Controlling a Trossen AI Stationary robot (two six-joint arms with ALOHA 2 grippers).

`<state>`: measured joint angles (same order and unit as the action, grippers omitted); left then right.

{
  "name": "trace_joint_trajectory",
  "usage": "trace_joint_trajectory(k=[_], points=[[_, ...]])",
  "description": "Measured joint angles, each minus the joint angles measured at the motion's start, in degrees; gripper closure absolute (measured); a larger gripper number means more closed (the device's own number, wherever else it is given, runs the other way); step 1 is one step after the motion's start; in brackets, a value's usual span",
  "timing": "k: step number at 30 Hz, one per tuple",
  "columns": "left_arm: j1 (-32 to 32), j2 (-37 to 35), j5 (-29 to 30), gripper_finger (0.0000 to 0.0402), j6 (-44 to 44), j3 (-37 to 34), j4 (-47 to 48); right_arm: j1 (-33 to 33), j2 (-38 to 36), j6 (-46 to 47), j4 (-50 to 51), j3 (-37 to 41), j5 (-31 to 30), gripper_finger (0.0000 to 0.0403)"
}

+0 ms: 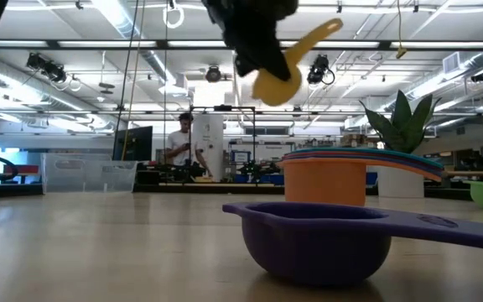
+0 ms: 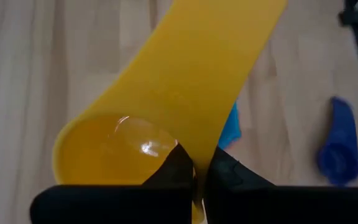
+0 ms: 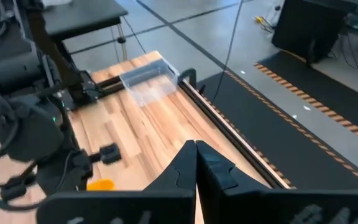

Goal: Nest measuring cups in basket
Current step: Stack the yellow measuring cup on top of the light blue measuring cup

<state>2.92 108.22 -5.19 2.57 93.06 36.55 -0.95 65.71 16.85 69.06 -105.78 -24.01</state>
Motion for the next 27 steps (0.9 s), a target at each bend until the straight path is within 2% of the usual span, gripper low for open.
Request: trace_joint_trajectory(k=[8, 15, 20, 27], points=[[1.20, 6.69, -3.98, 0.0389, 6.33, -0.06, -12.13, 0.09, -3.27, 0.06, 3.72, 0.00, 0.98, 0.0398], [2.75, 10.19, -2.77, 0.0389, 8.89, -0.04, -12.15, 0.30, -6.13, -1.01, 4.85, 1.30, 4.52, 0.0398], [3.92, 11.19, -0.81, 0.0389, 9.27, 0.04, -11.78, 3.27, -9.40, -1.60, 0.62, 8.84, 7.86, 0.0398], [4.35, 11.26, -0.57, 0.0389, 10.36, 0.00, -9.71, 10.09, -16.28, -2.04, -12.24, 22.99, 10.96, 0.0398]])
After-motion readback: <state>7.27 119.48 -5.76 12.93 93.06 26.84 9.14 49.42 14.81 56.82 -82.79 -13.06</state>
